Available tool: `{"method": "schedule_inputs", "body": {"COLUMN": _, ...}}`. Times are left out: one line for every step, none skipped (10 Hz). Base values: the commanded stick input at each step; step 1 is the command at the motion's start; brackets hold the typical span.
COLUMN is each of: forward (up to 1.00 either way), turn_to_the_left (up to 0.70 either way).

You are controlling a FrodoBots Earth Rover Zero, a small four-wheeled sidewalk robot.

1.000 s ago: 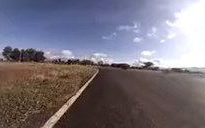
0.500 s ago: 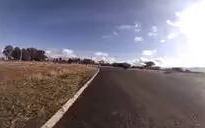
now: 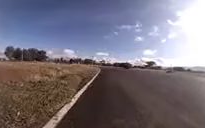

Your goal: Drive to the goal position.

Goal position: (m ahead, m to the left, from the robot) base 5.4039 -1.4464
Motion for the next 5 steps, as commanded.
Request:
{"method": "schedule_inputs", "body": {"forward": 0.45, "turn_to_the_left": -0.23}}
{"method": "schedule_inputs", "body": {"forward": 0.45, "turn_to_the_left": -0.27}}
{"method": "schedule_inputs", "body": {"forward": 0.45, "turn_to_the_left": -0.27}}
{"method": "schedule_inputs", "body": {"forward": 0.45, "turn_to_the_left": -0.27}}
{"method": "schedule_inputs", "body": {"forward": 0.45, "turn_to_the_left": -0.27}}
